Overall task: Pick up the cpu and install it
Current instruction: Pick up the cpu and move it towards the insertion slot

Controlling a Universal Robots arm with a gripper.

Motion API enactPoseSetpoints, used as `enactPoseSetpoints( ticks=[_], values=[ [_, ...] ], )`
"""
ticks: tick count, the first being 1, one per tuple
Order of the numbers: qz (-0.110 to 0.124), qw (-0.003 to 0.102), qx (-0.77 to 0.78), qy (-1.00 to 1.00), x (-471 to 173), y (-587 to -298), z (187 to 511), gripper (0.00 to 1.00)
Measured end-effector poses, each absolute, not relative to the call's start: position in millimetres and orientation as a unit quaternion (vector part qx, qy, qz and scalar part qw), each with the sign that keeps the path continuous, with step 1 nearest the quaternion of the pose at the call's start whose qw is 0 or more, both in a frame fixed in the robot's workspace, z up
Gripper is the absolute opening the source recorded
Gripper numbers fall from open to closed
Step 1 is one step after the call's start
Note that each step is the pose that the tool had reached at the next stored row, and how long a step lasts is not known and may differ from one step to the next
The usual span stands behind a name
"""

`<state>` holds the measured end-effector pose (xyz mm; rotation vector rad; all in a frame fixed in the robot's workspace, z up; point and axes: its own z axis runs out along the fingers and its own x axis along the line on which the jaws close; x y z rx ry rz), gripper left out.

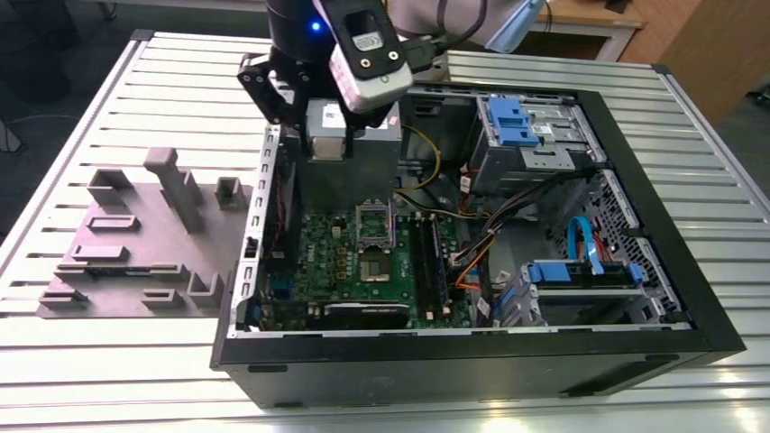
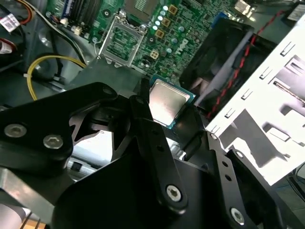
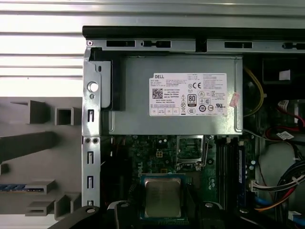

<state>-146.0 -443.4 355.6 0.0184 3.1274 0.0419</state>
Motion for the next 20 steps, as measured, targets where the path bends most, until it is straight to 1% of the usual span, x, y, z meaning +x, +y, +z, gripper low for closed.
enactPoseSetpoints(
  ticks=[20],
  values=[
    [0.013,0.007,0.006,1.0,-108,-443,355,0.47]
  ],
)
